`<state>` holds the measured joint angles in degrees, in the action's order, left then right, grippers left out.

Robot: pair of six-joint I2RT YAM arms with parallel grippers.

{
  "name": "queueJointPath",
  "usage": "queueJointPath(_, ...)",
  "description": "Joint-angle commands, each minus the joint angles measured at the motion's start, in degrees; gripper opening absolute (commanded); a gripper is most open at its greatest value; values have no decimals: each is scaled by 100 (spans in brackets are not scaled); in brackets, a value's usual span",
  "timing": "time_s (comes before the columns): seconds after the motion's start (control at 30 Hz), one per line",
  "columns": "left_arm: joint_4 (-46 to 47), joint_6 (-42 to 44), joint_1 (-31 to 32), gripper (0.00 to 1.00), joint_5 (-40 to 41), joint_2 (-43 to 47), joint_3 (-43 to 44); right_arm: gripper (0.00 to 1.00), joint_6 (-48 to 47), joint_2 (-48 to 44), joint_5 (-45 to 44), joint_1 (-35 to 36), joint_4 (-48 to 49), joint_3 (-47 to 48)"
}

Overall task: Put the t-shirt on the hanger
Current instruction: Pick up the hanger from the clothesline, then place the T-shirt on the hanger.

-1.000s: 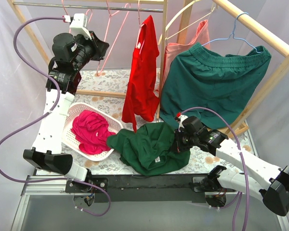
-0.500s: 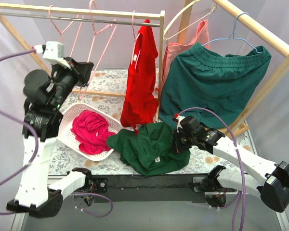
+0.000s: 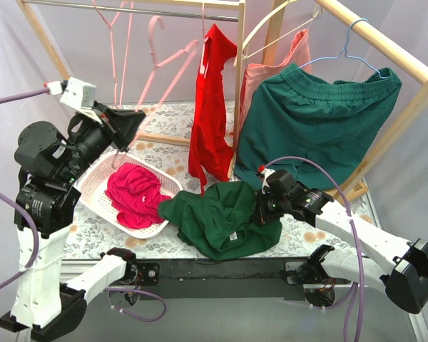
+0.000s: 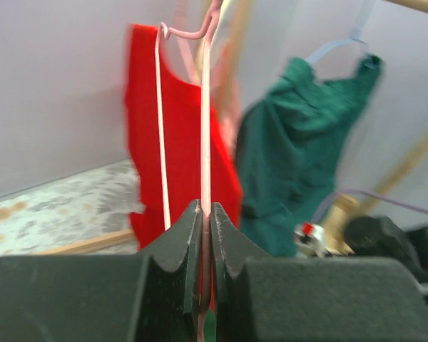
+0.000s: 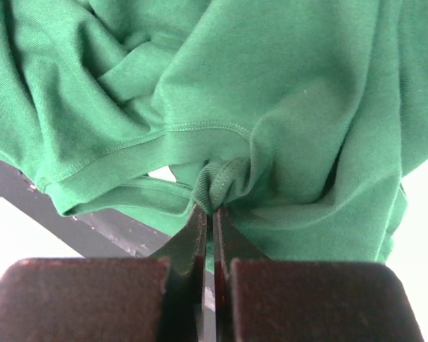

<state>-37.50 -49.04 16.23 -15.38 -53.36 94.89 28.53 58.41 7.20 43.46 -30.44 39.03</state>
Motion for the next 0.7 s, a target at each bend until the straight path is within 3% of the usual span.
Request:
queueJointPath(0.0, -82, 219, 494, 0, -1150, -156, 327, 1, 91, -233, -227, -22, -155, 237)
queueJointPath(0.13, -170, 289, 1101, 0, -1784, -227, 232, 1, 196, -479, -351, -31, -357, 237)
queueJointPath(0.37, -934, 632, 2357, 0, -1214, -149, -330, 1, 407, -1024, -667, -22, -796, 202)
queueJointPath(0.67, -1742, 404, 2455, 0, -1002, 344, -462, 1, 759, -1209, -685, -22, -867, -71)
